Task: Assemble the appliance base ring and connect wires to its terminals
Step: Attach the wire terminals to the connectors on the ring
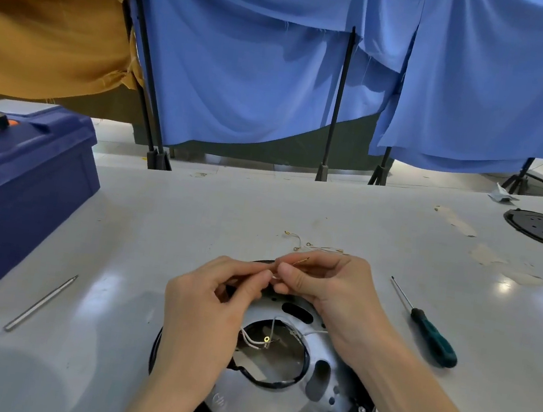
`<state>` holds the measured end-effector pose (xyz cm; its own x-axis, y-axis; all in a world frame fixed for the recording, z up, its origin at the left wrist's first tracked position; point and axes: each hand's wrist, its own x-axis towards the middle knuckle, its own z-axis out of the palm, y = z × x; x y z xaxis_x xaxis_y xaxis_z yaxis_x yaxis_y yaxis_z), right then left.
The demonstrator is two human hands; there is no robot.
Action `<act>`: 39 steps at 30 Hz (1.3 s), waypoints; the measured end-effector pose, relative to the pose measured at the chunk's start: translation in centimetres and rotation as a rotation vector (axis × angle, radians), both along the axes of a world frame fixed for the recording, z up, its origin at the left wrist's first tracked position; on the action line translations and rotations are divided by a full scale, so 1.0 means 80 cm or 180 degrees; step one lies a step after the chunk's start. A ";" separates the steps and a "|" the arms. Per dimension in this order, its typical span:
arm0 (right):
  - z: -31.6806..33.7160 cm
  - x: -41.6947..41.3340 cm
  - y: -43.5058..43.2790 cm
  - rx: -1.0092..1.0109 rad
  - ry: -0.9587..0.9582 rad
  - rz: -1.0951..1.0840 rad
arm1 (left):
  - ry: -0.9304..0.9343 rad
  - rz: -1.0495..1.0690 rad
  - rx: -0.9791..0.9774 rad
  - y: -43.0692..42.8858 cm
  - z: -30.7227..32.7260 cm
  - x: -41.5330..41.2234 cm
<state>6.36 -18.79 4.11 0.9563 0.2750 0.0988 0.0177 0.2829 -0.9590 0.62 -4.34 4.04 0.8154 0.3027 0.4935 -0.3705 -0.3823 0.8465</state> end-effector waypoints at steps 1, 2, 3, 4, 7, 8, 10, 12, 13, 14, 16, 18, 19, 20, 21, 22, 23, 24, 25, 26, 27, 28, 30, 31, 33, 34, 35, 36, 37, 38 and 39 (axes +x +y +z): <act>0.000 -0.001 -0.001 0.0044 -0.0014 0.0051 | 0.0045 -0.0012 -0.0102 0.000 0.000 0.000; -0.001 -0.002 -0.001 0.0093 -0.0028 0.0087 | 0.0081 -0.0030 -0.0190 0.001 0.000 -0.001; -0.002 -0.002 -0.001 0.0133 -0.0029 0.0092 | 0.0113 -0.0048 -0.0266 0.001 0.000 -0.001; -0.003 -0.002 -0.001 0.0166 -0.0014 0.0069 | 0.0139 -0.0062 -0.0335 0.002 0.000 0.000; -0.004 -0.003 0.000 0.0246 0.0019 -0.0020 | 0.0207 -0.0127 -0.0530 0.005 -0.002 0.001; -0.004 -0.004 0.001 0.0259 -0.0006 -0.0021 | 0.0231 -0.0152 -0.0580 0.006 -0.002 0.002; -0.002 -0.005 0.003 0.0285 -0.0079 0.0000 | 0.0265 -0.0197 -0.0613 0.007 -0.002 0.003; 0.000 -0.007 0.003 0.0293 -0.0184 0.0008 | 0.0310 -0.0227 -0.0606 0.007 -0.002 0.003; 0.001 -0.008 0.002 0.0256 -0.0281 -0.0023 | 0.0319 -0.0217 -0.0591 0.007 -0.001 0.003; 0.001 -0.009 0.003 0.0178 -0.0413 -0.0099 | 0.0289 -0.0140 -0.0524 0.006 0.000 0.002; 0.002 -0.014 0.004 -0.0106 -0.0776 -0.0321 | 0.0103 0.0143 -0.0241 0.006 0.004 -0.001; 0.000 -0.018 0.008 -0.0593 -0.1215 -0.0545 | -0.0086 0.0174 -0.0178 0.004 0.009 -0.004; -0.001 -0.019 0.010 -0.0884 -0.1413 -0.0612 | -0.0133 0.0095 -0.0222 0.003 0.011 -0.006; -0.003 -0.020 0.012 -0.1168 -0.1581 -0.0656 | -0.0138 0.0015 -0.0282 0.002 0.011 -0.007; -0.005 -0.021 0.013 -0.1407 -0.1723 -0.0686 | -0.0117 -0.0035 -0.0343 0.001 0.011 -0.007; -0.007 -0.021 0.014 -0.1610 -0.1864 -0.0722 | -0.0084 -0.0050 -0.0382 0.001 0.010 -0.006; -0.008 -0.021 0.014 -0.1783 -0.2015 -0.0757 | -0.0049 -0.0048 -0.0395 0.002 0.008 -0.006; -0.008 -0.021 0.015 -0.1922 -0.2142 -0.0780 | -0.0005 -0.0040 -0.0381 0.004 0.007 -0.005; -0.008 -0.021 0.015 -0.2005 -0.2185 -0.0784 | 0.0045 -0.0047 -0.0362 0.006 0.005 -0.005; -0.006 -0.021 0.015 -0.2010 -0.2128 -0.0757 | 0.0099 -0.0075 -0.0359 0.008 0.004 -0.004; -0.004 -0.022 0.015 -0.1981 -0.2049 -0.0695 | 0.0150 -0.0117 -0.0397 0.012 0.003 -0.003; -0.002 -0.022 0.016 -0.1997 -0.2054 -0.0630 | 0.0203 -0.0156 -0.0470 0.017 0.002 -0.002; 0.001 -0.020 0.020 -0.2193 -0.2283 -0.0554 | 0.0315 -0.0165 -0.0624 0.025 0.001 0.000; 0.002 -0.020 0.023 -0.2264 -0.2365 -0.0531 | 0.0368 -0.0148 -0.0666 0.029 0.001 0.001; 0.005 -0.020 0.027 -0.2327 -0.2341 -0.0470 | 0.0468 -0.0087 -0.0649 0.038 0.000 0.001; 0.007 -0.019 0.029 -0.2383 -0.2274 -0.0409 | 0.0509 -0.0024 -0.0611 0.043 -0.001 0.001; 0.008 -0.018 0.029 -0.2472 -0.2204 -0.0325 | 0.0540 0.0080 -0.0566 0.050 -0.004 0.002; 0.009 -0.016 0.029 -0.2576 -0.2148 -0.0203 | 0.0572 0.0221 -0.0519 0.057 -0.007 0.004; 0.009 -0.014 0.030 -0.2686 -0.2101 -0.0046 | 0.0623 0.0373 -0.0470 0.065 -0.011 0.004; 0.009 -0.012 0.031 -0.2810 -0.2049 0.0130 | 0.0712 0.0499 -0.0428 0.071 -0.015 0.004; 0.009 -0.010 0.032 -0.2927 -0.1984 0.0318 | 0.0825 0.0588 -0.0379 0.076 -0.020 0.004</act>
